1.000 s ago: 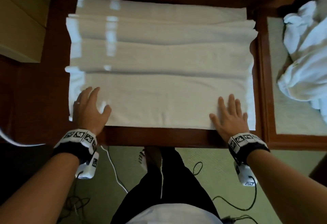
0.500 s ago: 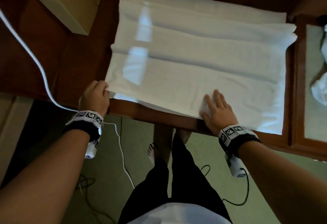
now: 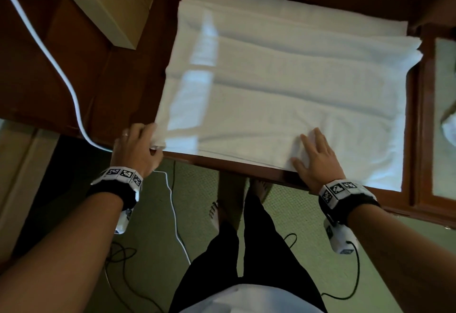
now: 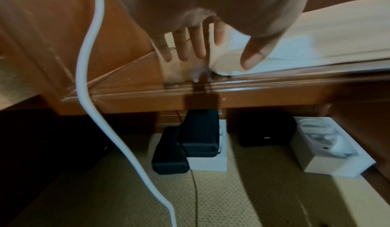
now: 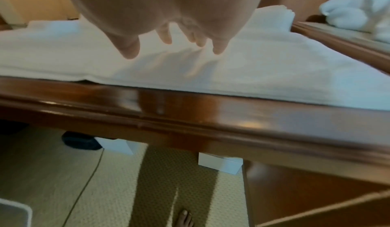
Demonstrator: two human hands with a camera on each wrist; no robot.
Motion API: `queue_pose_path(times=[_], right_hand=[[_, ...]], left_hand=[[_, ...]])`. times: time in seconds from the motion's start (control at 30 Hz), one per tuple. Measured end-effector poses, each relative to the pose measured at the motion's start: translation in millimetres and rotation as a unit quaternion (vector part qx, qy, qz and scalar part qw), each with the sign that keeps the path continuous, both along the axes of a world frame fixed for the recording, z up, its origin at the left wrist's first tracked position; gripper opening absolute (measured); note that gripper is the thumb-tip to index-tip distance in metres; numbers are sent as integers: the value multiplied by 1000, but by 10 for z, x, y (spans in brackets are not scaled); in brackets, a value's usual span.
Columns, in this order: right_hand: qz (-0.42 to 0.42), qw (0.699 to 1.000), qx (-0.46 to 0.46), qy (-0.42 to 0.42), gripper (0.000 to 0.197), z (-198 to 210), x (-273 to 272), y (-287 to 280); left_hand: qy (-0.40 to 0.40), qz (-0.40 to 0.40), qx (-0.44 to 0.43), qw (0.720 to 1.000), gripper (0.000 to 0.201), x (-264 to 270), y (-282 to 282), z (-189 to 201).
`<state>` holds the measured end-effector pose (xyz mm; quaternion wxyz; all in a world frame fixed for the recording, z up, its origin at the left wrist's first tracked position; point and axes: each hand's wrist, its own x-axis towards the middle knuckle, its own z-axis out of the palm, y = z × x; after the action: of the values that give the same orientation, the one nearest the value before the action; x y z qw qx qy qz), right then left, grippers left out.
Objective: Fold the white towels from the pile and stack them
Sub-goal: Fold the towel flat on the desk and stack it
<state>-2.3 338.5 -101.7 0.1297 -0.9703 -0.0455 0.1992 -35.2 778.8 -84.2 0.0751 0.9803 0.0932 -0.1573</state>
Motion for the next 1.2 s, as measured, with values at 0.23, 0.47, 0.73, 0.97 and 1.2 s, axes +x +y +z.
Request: queue_pose_path(times=[0.23, 0.47, 0.73, 0.97, 1.2], right_hand=[[-145, 989, -31, -7, 50, -14, -318, -674], [-129, 990, -39, -33, 46, 33, -563, -982], [-158, 987, -10, -5, 52, 51, -591, -972], [-182, 981, -61, -27, 49, 41, -579, -1077], [-199, 969, -144, 20, 72, 162, -684, -1145]], left_hand=[[-55, -175, -18, 983, 55, 71, -592, -122], [-99, -230, 18, 968, 23, 112, -701, -174], [-160, -253, -36, 953, 21, -35, -588, -169], [-69, -239, -15, 969, 52, -70, -614, -202], [-21, -205, 6, 978, 96, 42, -832, -251]])
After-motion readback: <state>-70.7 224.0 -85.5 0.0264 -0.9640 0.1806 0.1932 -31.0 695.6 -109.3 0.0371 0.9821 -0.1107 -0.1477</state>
